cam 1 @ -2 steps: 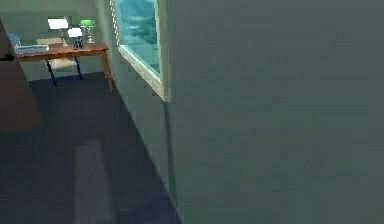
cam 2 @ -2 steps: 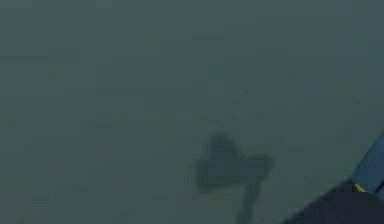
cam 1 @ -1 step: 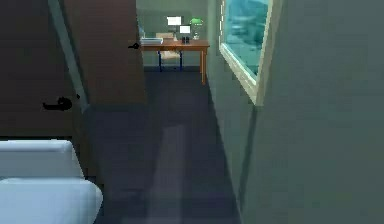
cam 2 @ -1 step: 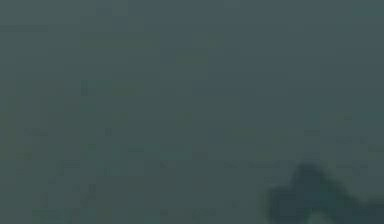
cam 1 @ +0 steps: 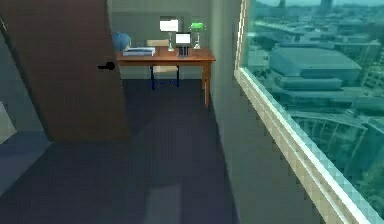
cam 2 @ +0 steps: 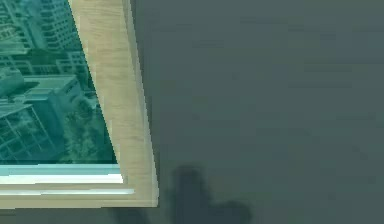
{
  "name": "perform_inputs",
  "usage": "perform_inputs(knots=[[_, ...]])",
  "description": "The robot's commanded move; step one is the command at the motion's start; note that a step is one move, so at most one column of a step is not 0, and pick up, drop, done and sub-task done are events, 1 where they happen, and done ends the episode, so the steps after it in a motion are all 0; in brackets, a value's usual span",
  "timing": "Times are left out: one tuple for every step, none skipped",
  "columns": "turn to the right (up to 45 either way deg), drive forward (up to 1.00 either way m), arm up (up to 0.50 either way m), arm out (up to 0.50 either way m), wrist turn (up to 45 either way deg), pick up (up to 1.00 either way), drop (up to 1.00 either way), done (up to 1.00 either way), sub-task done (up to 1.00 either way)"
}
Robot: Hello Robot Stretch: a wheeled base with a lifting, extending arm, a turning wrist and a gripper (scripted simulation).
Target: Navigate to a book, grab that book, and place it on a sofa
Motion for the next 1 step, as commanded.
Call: perform_inputs(knots=[[-9.0,0.0,0.0,0.0,0.0,0.0,0.0,0.0,0.0]])
